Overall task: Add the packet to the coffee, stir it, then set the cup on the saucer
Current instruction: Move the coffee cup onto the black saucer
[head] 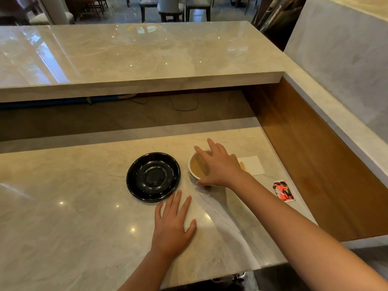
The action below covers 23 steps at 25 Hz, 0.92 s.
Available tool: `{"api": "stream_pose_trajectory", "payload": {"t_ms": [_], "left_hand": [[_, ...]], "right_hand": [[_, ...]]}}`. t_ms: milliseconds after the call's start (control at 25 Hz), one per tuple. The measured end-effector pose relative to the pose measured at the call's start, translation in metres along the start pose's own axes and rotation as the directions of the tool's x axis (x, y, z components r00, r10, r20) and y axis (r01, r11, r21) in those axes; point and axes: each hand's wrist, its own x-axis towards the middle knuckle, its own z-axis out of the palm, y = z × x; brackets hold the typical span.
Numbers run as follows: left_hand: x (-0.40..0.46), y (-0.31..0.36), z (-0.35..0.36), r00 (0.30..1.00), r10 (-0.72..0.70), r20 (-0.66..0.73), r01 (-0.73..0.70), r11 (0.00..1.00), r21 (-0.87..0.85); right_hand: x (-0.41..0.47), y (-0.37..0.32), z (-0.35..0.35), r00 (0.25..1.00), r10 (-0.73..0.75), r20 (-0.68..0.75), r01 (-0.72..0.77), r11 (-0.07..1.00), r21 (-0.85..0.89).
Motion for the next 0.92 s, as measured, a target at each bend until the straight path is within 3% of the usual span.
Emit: {"api": "stream_pose_trajectory", "payload": {"t_ms": [200, 920], "left_hand": [[0.000, 0.001, 0.000, 1.000, -0.015, -0.018, 0.015, 1.000, -0.010], [0.002, 0.003, -0.003, 1.000, -0.025, -0.008, 0.025, 1.000, -0.017]], "right_hand": [[0.018, 0.002, -0.003, 0.994, 0.004, 0.106, 0.001, 0.999, -0.049], [0.022, -0.030, -0.029, 0.985, -0.162, -0.062, 0.159, 0.986, -0.053]]}}
